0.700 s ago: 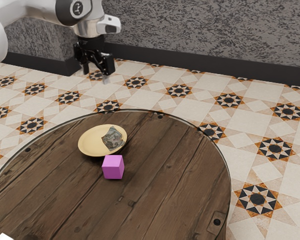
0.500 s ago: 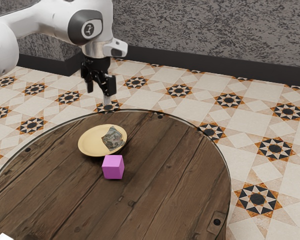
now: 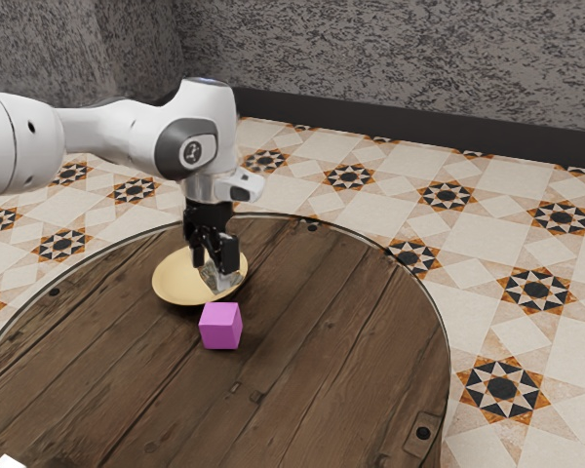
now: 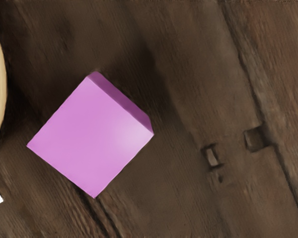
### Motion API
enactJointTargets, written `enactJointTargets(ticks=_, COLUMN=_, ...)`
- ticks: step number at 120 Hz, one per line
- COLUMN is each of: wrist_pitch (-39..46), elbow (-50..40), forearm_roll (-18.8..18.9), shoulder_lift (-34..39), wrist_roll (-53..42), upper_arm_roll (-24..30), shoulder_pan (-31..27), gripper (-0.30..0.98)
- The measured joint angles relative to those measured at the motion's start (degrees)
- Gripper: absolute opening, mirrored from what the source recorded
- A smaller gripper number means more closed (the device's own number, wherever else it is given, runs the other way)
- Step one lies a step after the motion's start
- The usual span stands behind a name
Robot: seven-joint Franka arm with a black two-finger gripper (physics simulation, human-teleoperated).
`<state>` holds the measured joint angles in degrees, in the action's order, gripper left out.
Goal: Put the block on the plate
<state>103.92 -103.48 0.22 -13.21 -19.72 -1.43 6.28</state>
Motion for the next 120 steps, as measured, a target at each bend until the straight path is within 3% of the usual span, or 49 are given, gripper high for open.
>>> enactJointTargets(ticks=24, wrist_pitch=12.8, elbow=-10.2, forearm_roll=-5.8, shoulder_lift=2.2, wrist_roll=1.9, upper_arm_roll=-0.2, shoulder_pan=-0.7, gripper=0.69)
enactJointTargets(ticks=46, wrist_pitch=21.2, elbow=-12.5, forearm_roll=-10.4, shoulder_lift=0.8, wrist_roll=5.9, upper_arm_roll=-1.0, shoulder_pan=-2.1, gripper=0.69)
enactJointTargets(ticks=81, wrist_pitch=26.2, elbow=-12.6, forearm_roll=-15.4, shoulder_lift=-4.1, wrist_roll=11.1, upper_arm_roll=-2.5, shoulder_pan=-3.5, gripper=0.69)
enactJointTargets(ticks=120, wrist_pitch=28.6, elbow=-12.4, forearm_roll=-16.6, shoulder_lift=-7.9, wrist_roll=14.6, upper_arm_roll=-2.6, shoulder_pan=-3.8, gripper=0.69)
